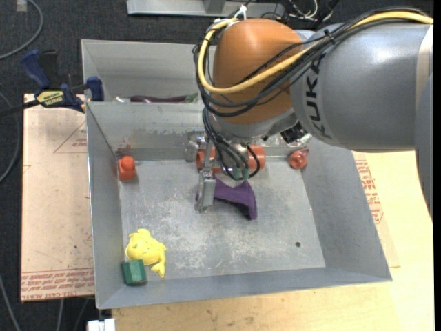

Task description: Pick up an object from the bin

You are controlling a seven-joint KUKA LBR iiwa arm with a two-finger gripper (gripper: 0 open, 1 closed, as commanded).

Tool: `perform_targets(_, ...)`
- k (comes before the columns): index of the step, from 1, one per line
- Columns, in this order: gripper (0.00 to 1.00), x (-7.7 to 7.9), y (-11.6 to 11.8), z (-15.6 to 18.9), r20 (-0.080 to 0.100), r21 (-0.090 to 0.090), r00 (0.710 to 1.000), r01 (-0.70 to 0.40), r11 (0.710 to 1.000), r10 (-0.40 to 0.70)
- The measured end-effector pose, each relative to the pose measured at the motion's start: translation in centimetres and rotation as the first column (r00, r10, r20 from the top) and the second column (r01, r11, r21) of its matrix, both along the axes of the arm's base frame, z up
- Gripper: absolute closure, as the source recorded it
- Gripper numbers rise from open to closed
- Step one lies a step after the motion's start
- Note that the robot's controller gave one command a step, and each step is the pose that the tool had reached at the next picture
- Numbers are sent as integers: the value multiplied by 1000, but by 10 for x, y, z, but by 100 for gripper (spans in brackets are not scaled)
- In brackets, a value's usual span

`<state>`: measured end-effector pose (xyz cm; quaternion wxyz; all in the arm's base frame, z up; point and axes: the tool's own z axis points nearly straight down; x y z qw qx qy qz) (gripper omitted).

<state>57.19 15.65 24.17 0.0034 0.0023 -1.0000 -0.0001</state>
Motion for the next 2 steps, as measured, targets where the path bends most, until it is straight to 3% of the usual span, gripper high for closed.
perform_targets(2,0,2,-2,4,8,2,1000,1,1000,-1)
